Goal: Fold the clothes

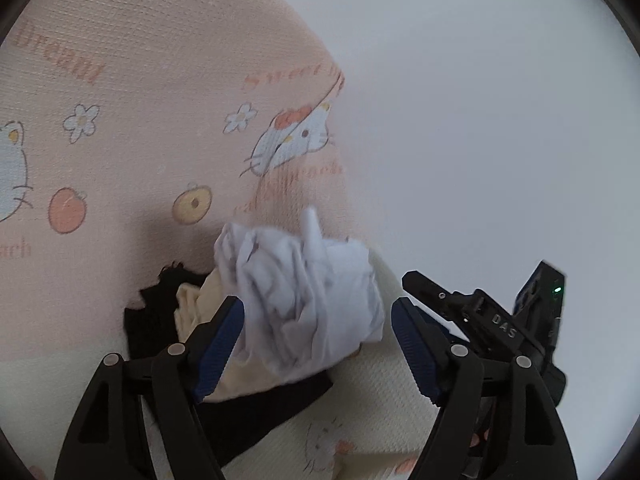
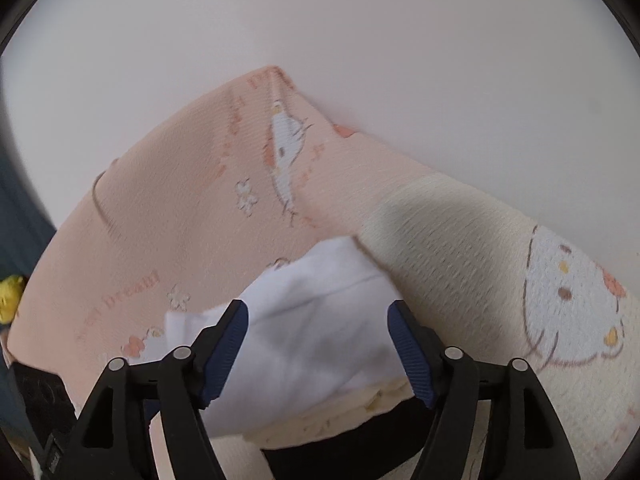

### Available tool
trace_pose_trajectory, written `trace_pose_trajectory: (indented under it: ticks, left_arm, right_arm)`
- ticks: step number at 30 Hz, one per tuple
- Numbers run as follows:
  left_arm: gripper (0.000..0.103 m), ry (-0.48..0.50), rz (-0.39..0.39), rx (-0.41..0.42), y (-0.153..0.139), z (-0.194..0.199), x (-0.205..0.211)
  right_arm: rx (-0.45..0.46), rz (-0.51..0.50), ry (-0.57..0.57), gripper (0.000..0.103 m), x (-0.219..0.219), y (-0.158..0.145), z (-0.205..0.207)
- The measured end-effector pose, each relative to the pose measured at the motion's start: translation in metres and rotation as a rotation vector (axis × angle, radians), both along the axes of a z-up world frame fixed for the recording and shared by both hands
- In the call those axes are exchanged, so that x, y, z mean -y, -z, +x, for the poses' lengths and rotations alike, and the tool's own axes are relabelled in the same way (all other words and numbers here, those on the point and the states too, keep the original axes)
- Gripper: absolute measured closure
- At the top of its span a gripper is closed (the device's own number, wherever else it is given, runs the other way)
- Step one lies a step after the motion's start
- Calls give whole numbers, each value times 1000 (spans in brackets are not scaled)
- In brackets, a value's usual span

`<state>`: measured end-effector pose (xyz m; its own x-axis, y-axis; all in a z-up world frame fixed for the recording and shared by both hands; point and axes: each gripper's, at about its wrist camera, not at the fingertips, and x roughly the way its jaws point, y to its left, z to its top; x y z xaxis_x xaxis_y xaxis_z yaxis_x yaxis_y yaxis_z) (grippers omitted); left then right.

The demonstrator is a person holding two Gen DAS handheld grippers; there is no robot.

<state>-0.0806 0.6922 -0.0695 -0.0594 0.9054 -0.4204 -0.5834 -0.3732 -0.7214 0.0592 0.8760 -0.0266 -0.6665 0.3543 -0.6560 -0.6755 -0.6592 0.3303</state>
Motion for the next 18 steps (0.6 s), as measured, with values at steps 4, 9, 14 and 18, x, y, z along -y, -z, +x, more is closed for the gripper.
trace_pose_trajectory:
  ticks: [4, 9, 14, 18]
  left_arm:
    - [28, 14, -40, -23, 3, 14, 12]
    - [28, 19, -94, -62, 6, 38, 39]
    - [28, -9, -131, -82, 13, 59, 70]
    - [28, -55, -146, -216, 8, 82, 96]
  right_arm:
    - [34, 15, -7, 28, 26, 2, 13]
    - [43, 40, -17, 27, 56, 0, 43]
    - [128, 133, -58, 27, 91, -11, 53]
    - [150, 212, -59, 26, 122, -23, 72]
